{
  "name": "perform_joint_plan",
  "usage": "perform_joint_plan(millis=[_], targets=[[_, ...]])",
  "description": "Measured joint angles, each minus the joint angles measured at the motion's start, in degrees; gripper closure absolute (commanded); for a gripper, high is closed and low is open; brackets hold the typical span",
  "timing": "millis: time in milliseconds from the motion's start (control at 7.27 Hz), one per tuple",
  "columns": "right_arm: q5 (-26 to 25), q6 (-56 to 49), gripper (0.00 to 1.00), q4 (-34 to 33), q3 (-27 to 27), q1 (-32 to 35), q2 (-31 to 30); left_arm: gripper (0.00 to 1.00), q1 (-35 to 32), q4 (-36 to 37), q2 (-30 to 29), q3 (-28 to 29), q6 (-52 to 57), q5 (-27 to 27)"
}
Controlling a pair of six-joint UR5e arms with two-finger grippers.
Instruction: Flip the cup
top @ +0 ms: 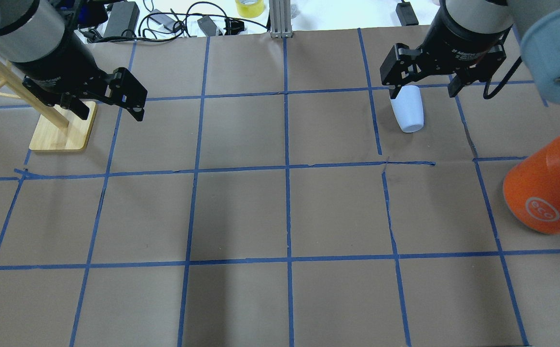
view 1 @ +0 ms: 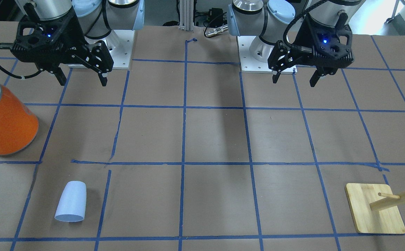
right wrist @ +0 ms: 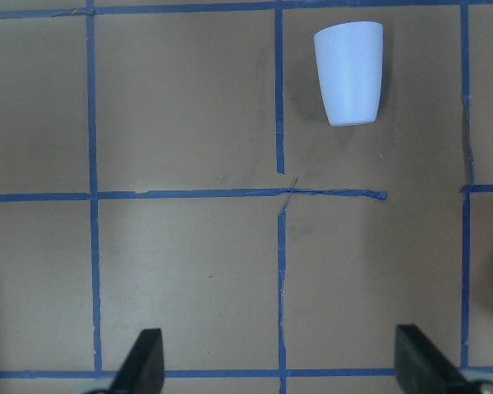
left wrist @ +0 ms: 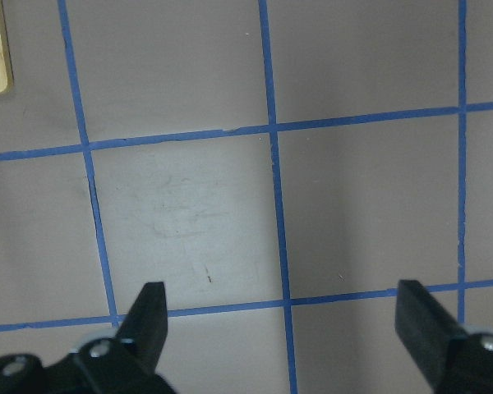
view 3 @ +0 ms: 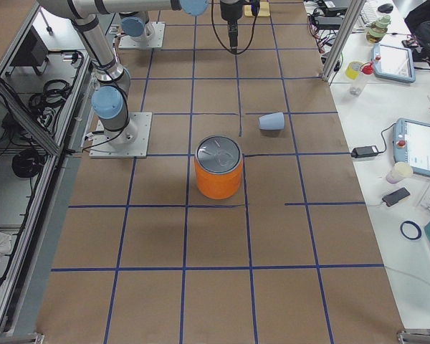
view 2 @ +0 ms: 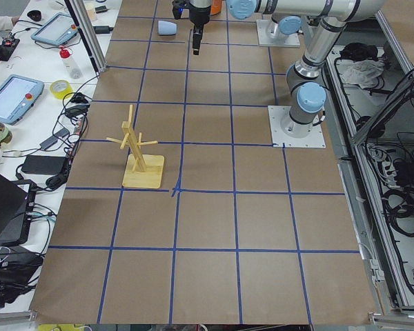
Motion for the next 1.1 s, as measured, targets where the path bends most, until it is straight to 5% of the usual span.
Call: perform_joint_plan(millis=[550, 1101], targets=[[-0.78, -0.08, 0.00, -0.52, -1.14, -0.56, 2.27, 0.00, -0.02, -0.01, -0.24, -0.04, -0.09, -0.32], [-2.04, -6.01, 0.00, -2.52, -13.45, -3.87, 18.80, 0.00, -0.04, 0.00, -0.26, 0.00, -0.11, -0.35]])
